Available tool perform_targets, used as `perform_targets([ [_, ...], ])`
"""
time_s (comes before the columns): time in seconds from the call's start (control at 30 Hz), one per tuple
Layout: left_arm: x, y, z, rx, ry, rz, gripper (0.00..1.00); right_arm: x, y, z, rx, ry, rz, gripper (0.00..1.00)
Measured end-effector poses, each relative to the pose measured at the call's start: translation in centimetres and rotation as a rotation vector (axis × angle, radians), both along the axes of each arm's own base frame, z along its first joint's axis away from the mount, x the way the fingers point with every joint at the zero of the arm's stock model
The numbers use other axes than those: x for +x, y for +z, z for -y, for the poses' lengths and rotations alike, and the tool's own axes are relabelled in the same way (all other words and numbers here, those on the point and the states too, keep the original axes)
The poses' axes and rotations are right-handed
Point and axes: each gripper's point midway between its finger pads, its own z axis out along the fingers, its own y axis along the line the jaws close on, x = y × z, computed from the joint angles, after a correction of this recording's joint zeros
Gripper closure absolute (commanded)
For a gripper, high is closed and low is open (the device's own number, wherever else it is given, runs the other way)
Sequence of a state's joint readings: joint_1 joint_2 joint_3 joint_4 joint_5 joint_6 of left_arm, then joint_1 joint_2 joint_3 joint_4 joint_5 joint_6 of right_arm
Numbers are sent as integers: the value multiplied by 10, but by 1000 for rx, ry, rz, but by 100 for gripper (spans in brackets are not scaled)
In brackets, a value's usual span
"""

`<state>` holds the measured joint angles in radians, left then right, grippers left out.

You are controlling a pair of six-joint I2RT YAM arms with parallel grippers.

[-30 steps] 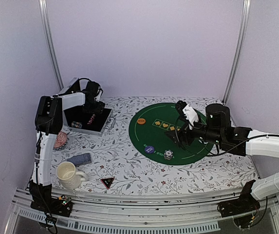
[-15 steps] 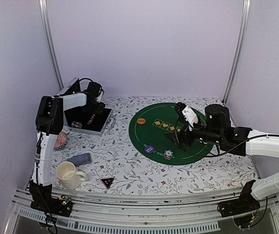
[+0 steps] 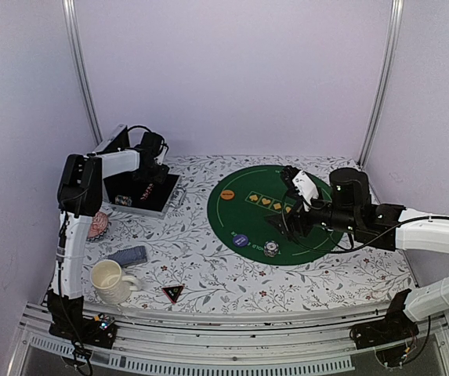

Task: Distribute texas hold em gaming equipment
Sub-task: Pick up the pile of poker chips from the chip case.

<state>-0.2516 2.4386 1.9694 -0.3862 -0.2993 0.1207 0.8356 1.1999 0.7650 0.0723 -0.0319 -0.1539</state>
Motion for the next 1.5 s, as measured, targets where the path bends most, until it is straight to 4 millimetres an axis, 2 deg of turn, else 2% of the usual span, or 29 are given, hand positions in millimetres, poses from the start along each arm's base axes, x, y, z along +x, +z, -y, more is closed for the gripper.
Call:
perform_targets([
  [0.33, -7, -8, 3, -117, 7, -58, 34, 0, 0, 0, 0, 2, -1, 1],
  [0.5, -12, -17, -4, -129, 32, -81, 38, -1, 0, 0, 0, 3, -2, 1],
  [0.57, -12, -17, -6, -131, 39, -82, 43, -1, -1, 0, 0, 4, -3, 1],
  [0.67, -11, -17, -8, -138, 46, -82, 57, -1, -1, 0, -2, 4, -5, 1],
  [0.73, -11, -17, -8, -141, 45, -82, 71, -1, -1, 0, -2, 4, -6, 1],
  [0.83, -11, -17, -7, -150, 40, -84, 100, -1, -1, 0, -2, 2, -7, 1],
  [1.07, -13, -13, -6, -192, 37, -74, 100, -1, -1, 0, 2, 0, -10, 1],
  [1.17, -21, -1, -2, -242, 39, -76, 100, -1, 0, 0, 6, -2, -11, 1],
  [1.27, -36, 23, 4, -321, 39, -71, 100, -1, 6, 1, 21, -7, -5, 1],
  [1.37, -58, 63, 15, -444, 24, -38, 100, 0, 26, 0, 51, -8, 21, 1],
  [1.5, -89, 120, 39, -653, -36, 26, 100, 4, 63, -4, 96, -8, 61, 1],
])
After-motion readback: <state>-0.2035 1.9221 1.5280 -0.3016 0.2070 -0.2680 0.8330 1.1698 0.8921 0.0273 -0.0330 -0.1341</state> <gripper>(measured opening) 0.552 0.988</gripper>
